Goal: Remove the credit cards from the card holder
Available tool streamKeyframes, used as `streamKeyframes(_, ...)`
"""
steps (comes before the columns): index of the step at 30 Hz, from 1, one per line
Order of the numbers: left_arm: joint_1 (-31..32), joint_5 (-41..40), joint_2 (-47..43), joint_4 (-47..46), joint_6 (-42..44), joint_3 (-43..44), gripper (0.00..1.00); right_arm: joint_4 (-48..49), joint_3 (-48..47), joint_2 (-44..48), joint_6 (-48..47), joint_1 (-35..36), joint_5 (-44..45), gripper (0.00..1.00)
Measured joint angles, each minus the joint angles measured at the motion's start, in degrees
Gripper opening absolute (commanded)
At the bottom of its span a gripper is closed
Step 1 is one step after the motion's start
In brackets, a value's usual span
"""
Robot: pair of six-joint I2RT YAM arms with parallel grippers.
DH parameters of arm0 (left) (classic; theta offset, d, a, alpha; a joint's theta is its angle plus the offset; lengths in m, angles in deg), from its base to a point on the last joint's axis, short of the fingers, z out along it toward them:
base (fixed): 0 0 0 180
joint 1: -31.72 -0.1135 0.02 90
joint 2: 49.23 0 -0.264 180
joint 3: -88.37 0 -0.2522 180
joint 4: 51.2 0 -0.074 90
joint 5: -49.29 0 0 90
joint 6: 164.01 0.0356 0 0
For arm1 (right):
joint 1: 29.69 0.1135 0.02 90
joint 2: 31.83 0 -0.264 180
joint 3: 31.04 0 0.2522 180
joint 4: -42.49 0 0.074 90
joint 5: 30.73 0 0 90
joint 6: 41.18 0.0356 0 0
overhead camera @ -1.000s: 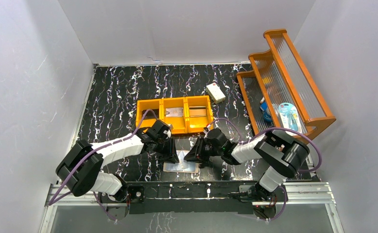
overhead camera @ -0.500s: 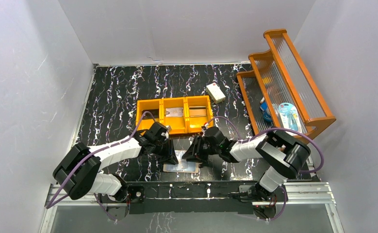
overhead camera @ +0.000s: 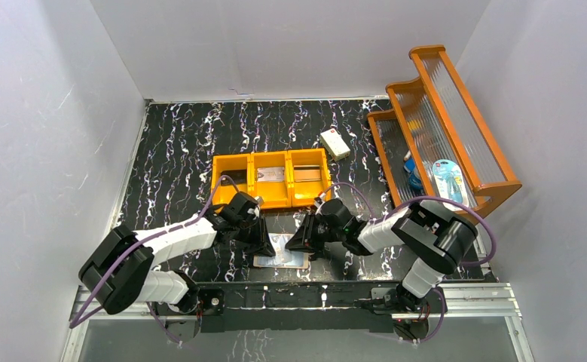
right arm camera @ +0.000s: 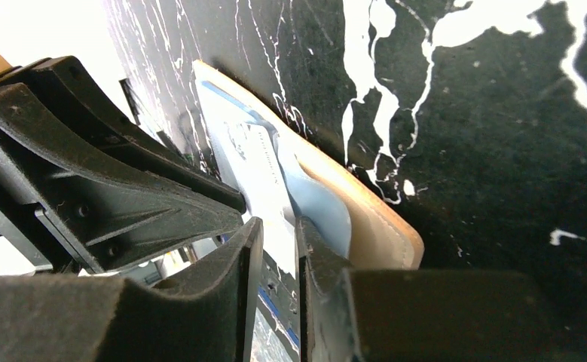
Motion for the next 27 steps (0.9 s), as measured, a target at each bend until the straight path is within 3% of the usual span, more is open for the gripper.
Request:
streamKeyframes(5,-0.09,0.04,-0.66,-1.20,-0.94,-1.18,0.14,4.17,2.03,-0.59,0.96,0.00,0.57,0.16)
streamKeyframes(15,-0.24,0.13,-1.05,-2.10,-1.73,-1.97,0.13,8.04,3.91,-1.03,0.94,0.00,0.72,0.13)
streamKeyframes(20,-0.24,0.20,-1.05,-2.25,-1.86,-2.01,0.12,9.29,4.48,-1.01,0.26,0.04,0.46,0.16)
streamKeyframes(24,-0.24,0.24,-1.05,-2.25,-1.84,-1.99,0.12,9.60,4.48,-1.03,-0.07,0.04,0.13,0.27)
streamKeyframes(27,-0.24,0.24,-1.03,-2.27,-1.81,-1.99,0.11,9.77,4.46,-1.03,0.33,0.09,0.09,0.30)
